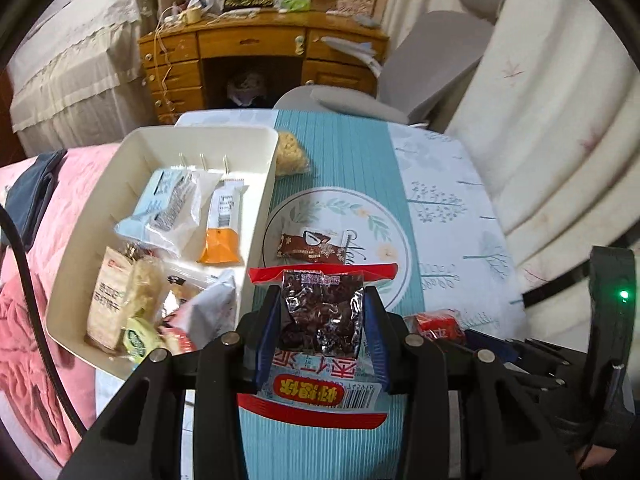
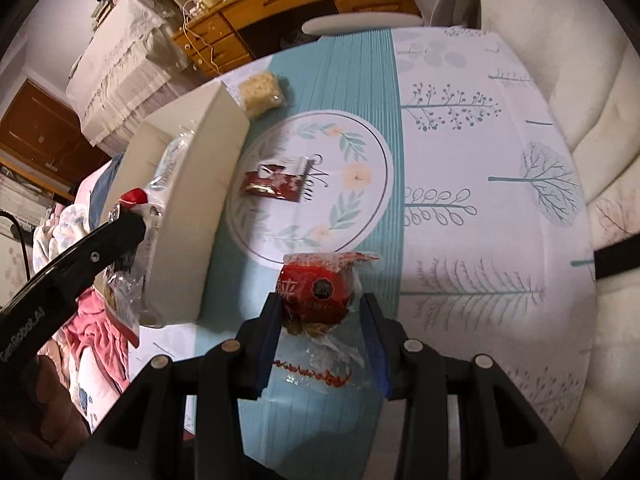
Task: Organize snacks
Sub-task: 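Carry both held packets over the white tray and open both tools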
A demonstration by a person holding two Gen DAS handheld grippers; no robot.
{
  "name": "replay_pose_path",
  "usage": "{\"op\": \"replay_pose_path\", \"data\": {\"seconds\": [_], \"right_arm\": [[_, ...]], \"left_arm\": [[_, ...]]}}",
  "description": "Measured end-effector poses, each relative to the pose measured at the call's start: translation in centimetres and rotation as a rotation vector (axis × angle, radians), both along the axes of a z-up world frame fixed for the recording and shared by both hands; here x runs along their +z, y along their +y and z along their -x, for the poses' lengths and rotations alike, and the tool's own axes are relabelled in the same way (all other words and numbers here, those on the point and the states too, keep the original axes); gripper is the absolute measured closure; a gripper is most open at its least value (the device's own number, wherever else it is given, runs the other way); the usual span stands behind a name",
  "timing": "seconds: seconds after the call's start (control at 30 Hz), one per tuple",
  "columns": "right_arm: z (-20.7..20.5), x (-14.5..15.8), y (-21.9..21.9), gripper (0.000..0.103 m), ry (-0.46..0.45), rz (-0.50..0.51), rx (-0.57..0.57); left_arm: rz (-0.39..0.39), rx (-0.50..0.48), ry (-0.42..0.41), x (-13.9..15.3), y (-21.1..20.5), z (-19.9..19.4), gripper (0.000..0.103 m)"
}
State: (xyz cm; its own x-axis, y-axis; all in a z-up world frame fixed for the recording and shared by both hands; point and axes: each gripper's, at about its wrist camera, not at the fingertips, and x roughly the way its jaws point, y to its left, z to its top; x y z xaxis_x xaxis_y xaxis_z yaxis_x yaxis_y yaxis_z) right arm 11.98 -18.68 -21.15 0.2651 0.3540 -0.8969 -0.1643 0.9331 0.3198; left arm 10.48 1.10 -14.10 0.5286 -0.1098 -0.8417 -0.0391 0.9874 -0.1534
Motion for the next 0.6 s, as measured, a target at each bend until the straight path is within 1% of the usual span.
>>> {"op": "replay_pose_path", "data": {"seconds": [0.1,0.3,0.43,0.6], "right_arm": [[1.0,1.3,0.9,0.063,-0.027,-0.005,-0.019],[2.2,3.4,3.6,0.063,-0.086,-0.010,-0.056],[2.8,5.0,6.3,0.063,-0.136,-0.018,-0.056],[3.3,5.9,9.5,0.063,-0.178,-0.033,-0.049]], "left_arm": [[0.018,-0.042,-0.028,1.6,1.2,1.1,0.065],[0.045,-0.117,-0.071,3.8,3.7,2.5,0.065],[0.042,-0.138,-0.080,4.6,6.0,2.9,0.065],[0.030,-0.145,-0.089,5.2,9.3,2.7,0.065]]}}
